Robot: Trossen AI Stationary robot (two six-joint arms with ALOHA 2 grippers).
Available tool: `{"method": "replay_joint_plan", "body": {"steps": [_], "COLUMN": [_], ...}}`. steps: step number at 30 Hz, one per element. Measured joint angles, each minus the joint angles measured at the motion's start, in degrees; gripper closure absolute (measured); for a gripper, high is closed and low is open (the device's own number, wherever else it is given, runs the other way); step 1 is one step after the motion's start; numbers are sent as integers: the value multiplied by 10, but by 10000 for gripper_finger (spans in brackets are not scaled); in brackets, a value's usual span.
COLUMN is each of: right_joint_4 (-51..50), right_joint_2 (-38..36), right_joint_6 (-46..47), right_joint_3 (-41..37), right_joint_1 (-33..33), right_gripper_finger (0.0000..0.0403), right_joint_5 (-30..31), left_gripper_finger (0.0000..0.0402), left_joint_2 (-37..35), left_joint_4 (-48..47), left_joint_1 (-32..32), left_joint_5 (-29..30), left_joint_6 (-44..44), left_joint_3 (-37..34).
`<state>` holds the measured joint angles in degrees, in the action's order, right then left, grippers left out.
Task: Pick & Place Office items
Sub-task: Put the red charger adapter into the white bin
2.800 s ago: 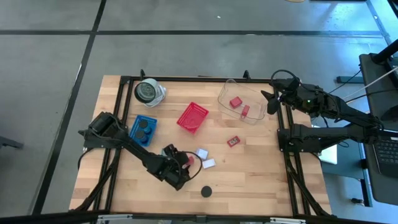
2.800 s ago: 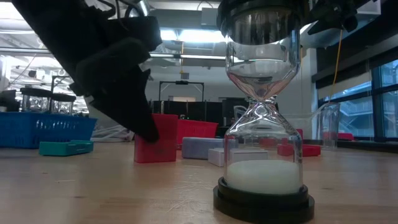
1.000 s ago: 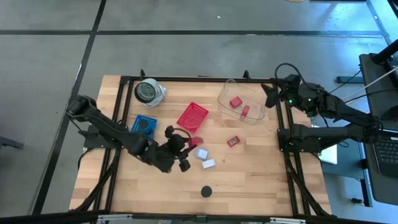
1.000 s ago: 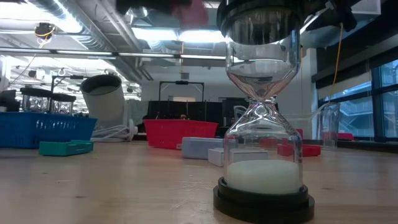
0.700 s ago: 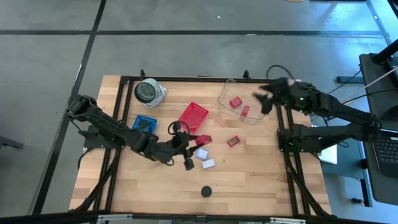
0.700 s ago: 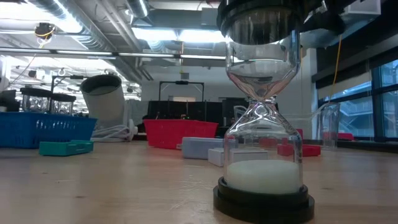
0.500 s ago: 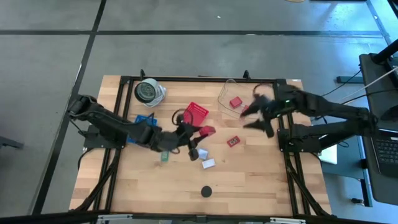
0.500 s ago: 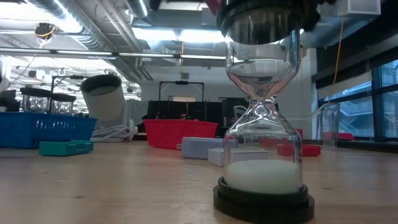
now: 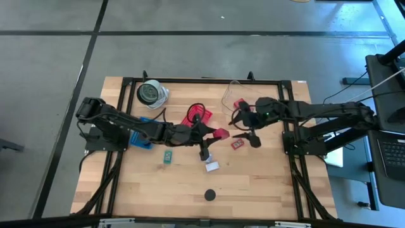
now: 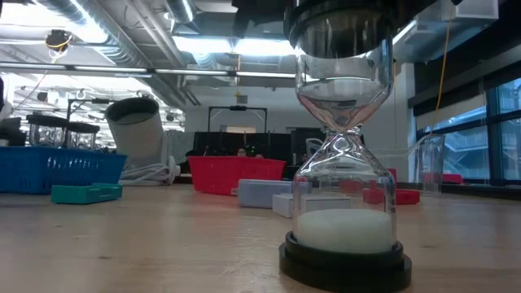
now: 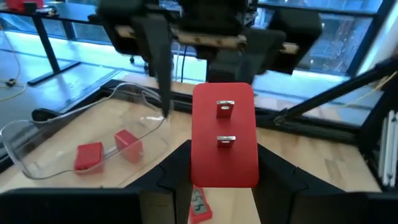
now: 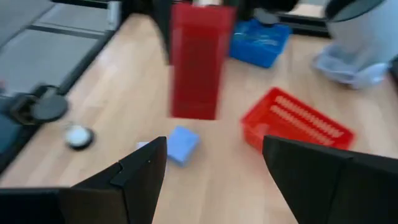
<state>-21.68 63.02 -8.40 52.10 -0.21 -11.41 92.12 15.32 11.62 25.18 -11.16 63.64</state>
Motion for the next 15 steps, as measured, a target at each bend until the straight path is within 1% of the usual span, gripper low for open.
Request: {"method": "replay_joint_plan", "body": {"steps": [3, 6, 11, 15], "right_joint_4": [21, 58, 89, 90], "right_joint_2": [0, 0, 0, 4], "right_joint_6": [-12, -13, -8, 3], "right_joint_3": [0, 0, 0, 0], "right_joint_1": [0, 0, 0, 0], "right_gripper_finger": [133, 133, 133, 133], "right_joint_5": [7, 0, -9, 15], "left_gripper_finger": [278, 278, 278, 278], "left_joint_2": [1, 1, 1, 1], "left_joint_4": [0, 4, 16, 40], "left_joint_1": [-3, -10, -24, -29], "left_joint_5": [-4, -10, -16, -27], "left_joint_6": [6, 9, 19, 44], "left_joint_3": [0, 0, 0, 0]}}
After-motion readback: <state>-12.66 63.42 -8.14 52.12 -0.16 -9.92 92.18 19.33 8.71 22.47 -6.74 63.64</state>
